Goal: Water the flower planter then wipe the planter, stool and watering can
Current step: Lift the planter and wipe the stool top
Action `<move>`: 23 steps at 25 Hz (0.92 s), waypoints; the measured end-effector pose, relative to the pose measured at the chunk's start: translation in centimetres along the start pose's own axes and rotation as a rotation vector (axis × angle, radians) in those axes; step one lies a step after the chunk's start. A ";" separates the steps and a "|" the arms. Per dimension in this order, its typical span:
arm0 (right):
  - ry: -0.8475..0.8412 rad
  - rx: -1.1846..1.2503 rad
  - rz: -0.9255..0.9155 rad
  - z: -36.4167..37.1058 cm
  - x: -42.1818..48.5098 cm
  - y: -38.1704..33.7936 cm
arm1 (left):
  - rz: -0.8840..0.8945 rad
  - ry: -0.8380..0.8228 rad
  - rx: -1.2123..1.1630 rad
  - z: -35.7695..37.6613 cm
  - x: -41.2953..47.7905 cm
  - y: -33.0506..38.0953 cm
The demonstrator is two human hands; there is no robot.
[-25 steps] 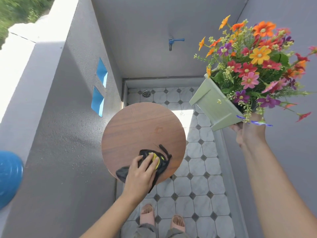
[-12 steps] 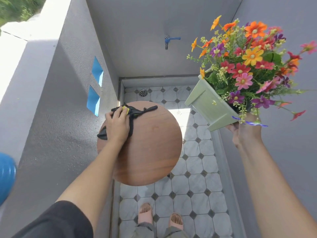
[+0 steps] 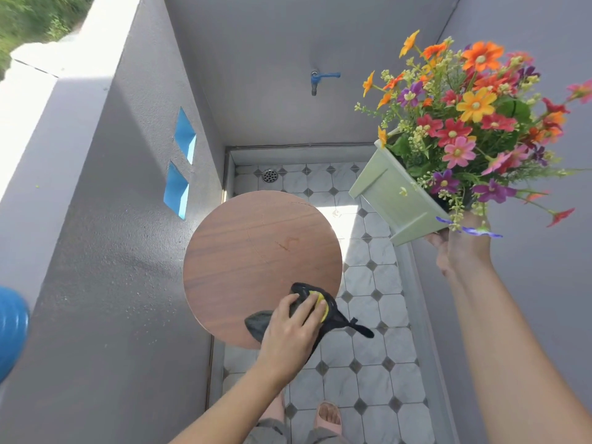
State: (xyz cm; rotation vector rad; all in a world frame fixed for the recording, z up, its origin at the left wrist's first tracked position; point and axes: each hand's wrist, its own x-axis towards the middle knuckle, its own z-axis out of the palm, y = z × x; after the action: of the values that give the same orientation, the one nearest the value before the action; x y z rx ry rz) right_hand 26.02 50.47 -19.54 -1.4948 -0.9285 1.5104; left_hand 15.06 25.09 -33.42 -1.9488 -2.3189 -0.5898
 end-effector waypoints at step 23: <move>-0.021 -0.028 -0.029 0.1 -0.2 -0.4 | -0.424 0.293 0.147 -1.5 6.5 -13.5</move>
State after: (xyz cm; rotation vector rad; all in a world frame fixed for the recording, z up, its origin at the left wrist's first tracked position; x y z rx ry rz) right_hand 25.97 50.49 -19.10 -1.4814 -0.9831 1.5003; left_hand 0.53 28.98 -33.55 -1.2173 -2.5015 -0.6549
